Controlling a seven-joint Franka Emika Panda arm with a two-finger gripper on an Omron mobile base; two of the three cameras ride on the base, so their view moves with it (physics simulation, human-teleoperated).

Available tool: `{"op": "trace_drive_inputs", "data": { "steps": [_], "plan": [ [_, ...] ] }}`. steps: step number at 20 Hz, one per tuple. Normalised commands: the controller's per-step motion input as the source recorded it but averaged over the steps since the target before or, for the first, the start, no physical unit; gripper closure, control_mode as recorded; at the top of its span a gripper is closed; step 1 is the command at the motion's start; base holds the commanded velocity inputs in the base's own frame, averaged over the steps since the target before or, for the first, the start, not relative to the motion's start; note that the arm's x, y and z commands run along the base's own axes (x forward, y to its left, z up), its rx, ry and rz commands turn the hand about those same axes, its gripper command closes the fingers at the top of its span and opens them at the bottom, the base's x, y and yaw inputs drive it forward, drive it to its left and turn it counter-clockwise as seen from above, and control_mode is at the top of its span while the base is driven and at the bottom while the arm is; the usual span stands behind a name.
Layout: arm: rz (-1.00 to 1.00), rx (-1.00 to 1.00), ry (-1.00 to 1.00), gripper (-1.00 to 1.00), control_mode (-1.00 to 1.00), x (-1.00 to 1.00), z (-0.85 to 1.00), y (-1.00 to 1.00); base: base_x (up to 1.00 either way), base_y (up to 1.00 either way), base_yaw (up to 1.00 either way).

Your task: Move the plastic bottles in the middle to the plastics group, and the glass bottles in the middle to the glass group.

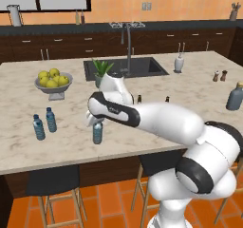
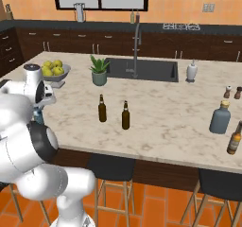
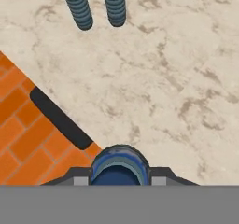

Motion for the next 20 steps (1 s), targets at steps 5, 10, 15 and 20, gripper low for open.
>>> {"op": "trace_drive_inputs", "data": {
  "steps": [5,10,15,20],
  "plan": [
    [0.04,0.0,-0.12,1.0,-1.0,0.29,0.0,0.82,0.0,0.0,0.0],
    [0.02,0.0,0.06,1.0,-1.0,0.29,0.13,0.52,0.0,0.0,0.0],
    [0.0,0.0,0.08,1.0,-1.0,0.19,0.0,0.34,0.0,0.0,0.0],
    [0.0,0.0,0.0,1.0,-1.0,0.14,-0.12,0.3,0.0,0.0,0.0]
  ]
}}
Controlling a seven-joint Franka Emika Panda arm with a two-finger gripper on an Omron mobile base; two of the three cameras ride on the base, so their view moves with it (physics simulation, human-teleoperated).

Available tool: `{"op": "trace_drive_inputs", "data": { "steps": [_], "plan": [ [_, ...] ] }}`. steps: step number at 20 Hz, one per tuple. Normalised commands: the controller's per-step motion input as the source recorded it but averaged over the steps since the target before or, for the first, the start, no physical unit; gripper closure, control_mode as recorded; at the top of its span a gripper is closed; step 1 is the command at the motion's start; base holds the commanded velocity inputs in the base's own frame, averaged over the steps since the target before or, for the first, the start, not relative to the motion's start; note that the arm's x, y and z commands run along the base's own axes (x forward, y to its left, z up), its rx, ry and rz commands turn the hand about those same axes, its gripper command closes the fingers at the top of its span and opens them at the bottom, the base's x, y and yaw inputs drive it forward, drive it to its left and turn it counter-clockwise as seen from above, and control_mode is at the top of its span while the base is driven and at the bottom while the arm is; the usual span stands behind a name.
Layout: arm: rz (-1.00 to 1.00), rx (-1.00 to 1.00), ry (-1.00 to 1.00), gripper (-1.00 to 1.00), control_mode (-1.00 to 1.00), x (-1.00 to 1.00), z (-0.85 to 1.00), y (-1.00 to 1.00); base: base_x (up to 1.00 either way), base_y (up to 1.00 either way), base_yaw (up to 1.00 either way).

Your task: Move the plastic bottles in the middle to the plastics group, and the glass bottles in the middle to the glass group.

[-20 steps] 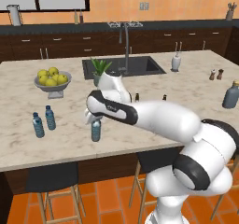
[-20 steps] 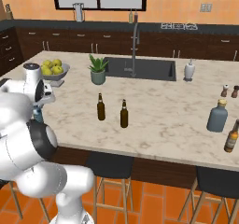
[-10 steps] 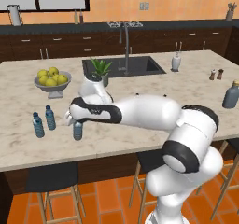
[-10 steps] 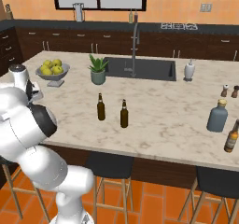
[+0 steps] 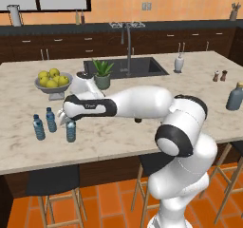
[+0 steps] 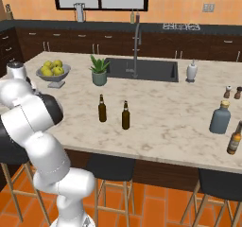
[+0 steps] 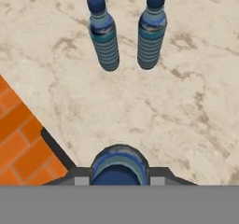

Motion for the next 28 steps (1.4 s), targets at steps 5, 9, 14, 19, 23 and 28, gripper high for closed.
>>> {"op": "trace_drive_inputs", "data": {
  "steps": [5,9,14,19,23,28],
  "plan": [
    [0.0,0.0,0.0,1.0,-1.0,0.19,0.0,0.38,0.0,0.0,0.0],
    [0.0,0.0,0.0,1.0,-1.0,0.3,0.0,0.22,0.0,0.0,0.0],
    [0.0,0.0,0.0,1.0,-1.0,0.27,-0.09,0.17,0.0,0.0,0.0],
    [0.0,0.0,0.0,1.0,-1.0,0.1,-0.26,0.13,0.0,0.0,0.0],
    [0.0,0.0,0.0,1.0,-1.0,0.09,-0.56,0.08,0.0,0.0,0.0],
    [0.0,0.0,0.0,1.0,-1.0,0.13,-0.23,0.07,0.0,0.0,0.0]
  ]
}}
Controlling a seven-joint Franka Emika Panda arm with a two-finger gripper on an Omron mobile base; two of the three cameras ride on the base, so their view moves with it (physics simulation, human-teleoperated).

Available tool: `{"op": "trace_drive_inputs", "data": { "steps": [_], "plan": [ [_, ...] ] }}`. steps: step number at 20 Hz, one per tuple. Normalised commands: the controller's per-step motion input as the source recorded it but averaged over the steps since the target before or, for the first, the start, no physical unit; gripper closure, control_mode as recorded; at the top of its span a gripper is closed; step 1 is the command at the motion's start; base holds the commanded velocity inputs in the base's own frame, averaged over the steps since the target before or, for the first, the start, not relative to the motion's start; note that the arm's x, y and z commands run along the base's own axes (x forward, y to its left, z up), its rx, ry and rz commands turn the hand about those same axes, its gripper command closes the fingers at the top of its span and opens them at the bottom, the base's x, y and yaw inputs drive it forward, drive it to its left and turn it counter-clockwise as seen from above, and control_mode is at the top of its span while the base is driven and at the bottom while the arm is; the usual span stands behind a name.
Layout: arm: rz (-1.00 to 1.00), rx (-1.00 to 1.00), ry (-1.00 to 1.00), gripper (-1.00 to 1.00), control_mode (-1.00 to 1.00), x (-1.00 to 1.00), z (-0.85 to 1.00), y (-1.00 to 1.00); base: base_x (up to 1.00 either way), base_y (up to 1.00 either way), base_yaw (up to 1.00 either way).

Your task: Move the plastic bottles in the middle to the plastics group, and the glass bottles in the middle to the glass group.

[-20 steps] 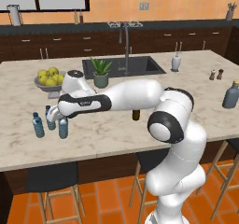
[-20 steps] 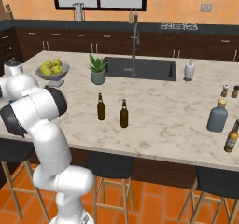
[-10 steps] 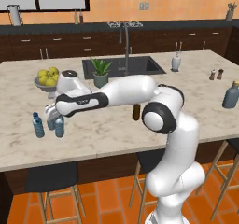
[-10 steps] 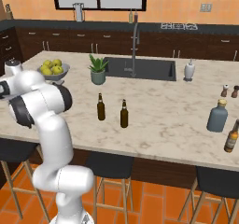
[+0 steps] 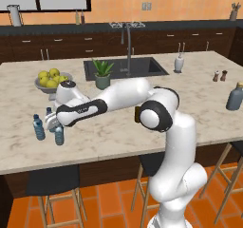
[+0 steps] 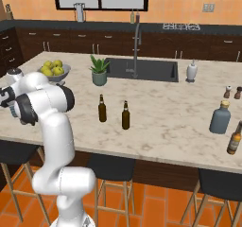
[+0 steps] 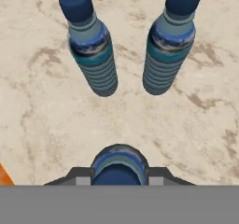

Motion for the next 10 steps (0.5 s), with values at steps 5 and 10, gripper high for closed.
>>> {"op": "trace_drive_inputs", "data": {
  "steps": [5,10],
  "plan": [
    [0.0,0.0,0.0,1.0,-1.0,0.34,0.03,0.18,0.0,0.0,0.0],
    [0.0,0.0,0.0,1.0,-1.0,0.26,0.0,0.15,0.0,0.0,0.0]
  ]
}}
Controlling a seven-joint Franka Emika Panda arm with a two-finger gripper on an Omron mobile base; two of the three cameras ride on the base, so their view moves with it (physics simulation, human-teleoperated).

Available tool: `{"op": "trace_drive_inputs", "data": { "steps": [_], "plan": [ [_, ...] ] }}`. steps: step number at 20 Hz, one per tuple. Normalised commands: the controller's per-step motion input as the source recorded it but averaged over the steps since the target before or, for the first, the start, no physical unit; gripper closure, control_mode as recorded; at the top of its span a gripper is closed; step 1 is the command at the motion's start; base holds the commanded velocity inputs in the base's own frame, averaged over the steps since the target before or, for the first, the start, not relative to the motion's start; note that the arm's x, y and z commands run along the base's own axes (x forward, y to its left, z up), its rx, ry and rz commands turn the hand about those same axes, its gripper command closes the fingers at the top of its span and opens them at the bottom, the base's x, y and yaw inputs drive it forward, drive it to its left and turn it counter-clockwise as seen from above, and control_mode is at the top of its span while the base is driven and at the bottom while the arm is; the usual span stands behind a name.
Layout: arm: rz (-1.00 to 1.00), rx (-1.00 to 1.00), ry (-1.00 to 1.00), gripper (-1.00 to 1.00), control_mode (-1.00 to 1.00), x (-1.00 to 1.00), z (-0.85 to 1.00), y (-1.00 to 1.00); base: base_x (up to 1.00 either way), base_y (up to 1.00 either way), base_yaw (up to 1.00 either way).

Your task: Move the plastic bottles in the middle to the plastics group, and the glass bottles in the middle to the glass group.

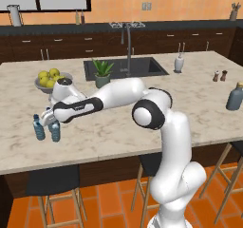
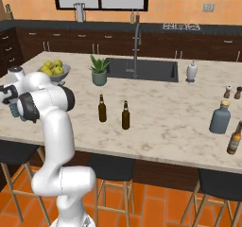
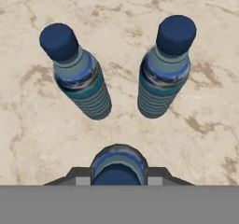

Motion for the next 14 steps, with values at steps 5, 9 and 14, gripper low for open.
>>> {"op": "trace_drive_inputs", "data": {
  "steps": [5,9,14],
  "plan": [
    [0.0,0.0,0.0,1.0,-1.0,-0.04,0.0,0.05,0.0,0.0,0.0],
    [0.0,0.0,-0.04,1.0,-1.0,-0.12,0.0,0.0,0.0,0.0,0.0],
    [0.01,0.0,-0.16,1.0,-1.0,-0.02,-0.07,0.0,0.0,0.0,0.0]
  ]
}}
